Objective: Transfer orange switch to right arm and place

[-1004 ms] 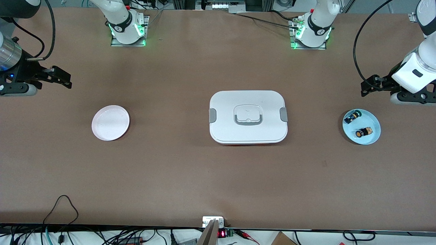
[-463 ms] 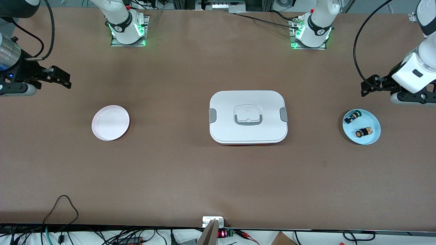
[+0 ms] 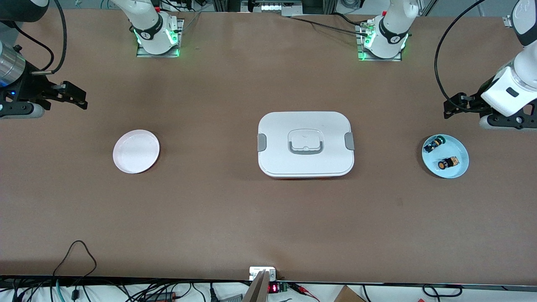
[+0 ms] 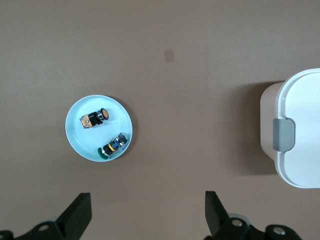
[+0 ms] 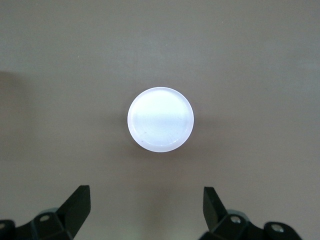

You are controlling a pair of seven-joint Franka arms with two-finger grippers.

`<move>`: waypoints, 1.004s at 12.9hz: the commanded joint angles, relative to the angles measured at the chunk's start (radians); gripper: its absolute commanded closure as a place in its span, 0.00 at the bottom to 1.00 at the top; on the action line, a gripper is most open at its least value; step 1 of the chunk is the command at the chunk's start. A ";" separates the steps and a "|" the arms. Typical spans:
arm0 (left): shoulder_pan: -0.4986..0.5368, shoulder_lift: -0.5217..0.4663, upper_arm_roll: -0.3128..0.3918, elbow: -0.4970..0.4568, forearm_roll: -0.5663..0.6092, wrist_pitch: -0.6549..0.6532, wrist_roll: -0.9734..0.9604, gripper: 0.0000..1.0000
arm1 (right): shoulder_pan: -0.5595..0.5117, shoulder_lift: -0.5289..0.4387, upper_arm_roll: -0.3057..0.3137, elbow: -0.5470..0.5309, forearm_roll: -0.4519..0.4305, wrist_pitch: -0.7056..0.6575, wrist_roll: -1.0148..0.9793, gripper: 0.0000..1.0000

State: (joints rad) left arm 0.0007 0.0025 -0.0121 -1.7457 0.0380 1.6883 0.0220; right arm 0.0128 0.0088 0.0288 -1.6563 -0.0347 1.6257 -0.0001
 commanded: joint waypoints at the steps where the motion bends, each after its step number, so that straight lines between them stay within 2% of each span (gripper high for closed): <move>1: 0.001 0.028 0.007 0.035 -0.009 -0.032 -0.010 0.00 | -0.005 0.017 0.005 0.032 0.016 -0.010 0.011 0.00; 8: 0.068 0.120 0.014 0.037 -0.006 -0.084 0.010 0.00 | -0.002 0.034 0.008 0.032 0.016 -0.009 0.012 0.00; 13: 0.199 0.213 0.014 0.029 -0.016 0.082 0.009 0.00 | 0.002 0.074 0.014 0.032 0.016 -0.009 0.011 0.00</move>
State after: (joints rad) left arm 0.1605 0.1665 0.0065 -1.7448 0.0380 1.7310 0.0215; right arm 0.0157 0.0542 0.0361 -1.6524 -0.0328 1.6263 -0.0001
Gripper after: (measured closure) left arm 0.000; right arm 0.000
